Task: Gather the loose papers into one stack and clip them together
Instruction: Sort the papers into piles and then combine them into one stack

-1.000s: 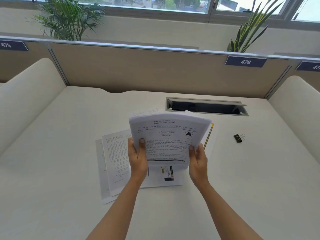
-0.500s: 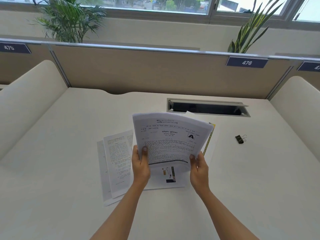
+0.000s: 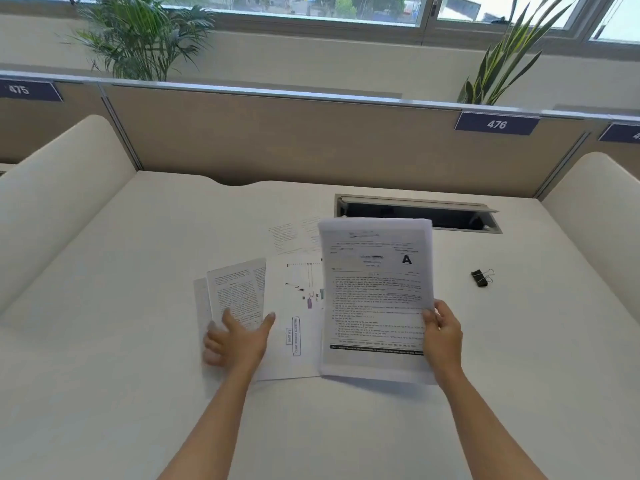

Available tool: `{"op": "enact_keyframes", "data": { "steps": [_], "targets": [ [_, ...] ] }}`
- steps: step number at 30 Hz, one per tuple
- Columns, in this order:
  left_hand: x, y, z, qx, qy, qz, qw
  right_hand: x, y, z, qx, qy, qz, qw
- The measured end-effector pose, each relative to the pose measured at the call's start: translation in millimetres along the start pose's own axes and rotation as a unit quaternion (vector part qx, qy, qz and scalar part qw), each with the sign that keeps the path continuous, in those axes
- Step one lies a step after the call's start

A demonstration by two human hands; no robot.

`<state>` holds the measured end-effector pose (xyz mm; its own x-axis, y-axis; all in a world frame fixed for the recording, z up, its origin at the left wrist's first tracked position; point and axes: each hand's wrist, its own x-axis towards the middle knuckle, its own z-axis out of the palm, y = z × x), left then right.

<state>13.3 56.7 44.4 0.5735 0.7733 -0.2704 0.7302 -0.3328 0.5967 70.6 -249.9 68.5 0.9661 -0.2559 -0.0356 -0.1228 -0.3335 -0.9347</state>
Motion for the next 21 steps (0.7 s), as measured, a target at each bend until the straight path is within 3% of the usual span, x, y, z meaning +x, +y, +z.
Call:
{"op": "enact_keyframes", "data": {
  "steps": [4,8,21],
  "targets": [
    [10,-19,-11,0.028,-0.029,-0.072,0.997,10,18,-19,-0.042,0.03,0.08,0.995],
    [10,-22,-13,0.053,-0.064,-0.083,0.993,12,30,-31,-0.09,0.044,0.105,0.989],
    [2,-3,9,0.139,-0.095,0.035,0.985,11,43,-37,-0.252,0.041,0.156,0.954]
  ]
}}
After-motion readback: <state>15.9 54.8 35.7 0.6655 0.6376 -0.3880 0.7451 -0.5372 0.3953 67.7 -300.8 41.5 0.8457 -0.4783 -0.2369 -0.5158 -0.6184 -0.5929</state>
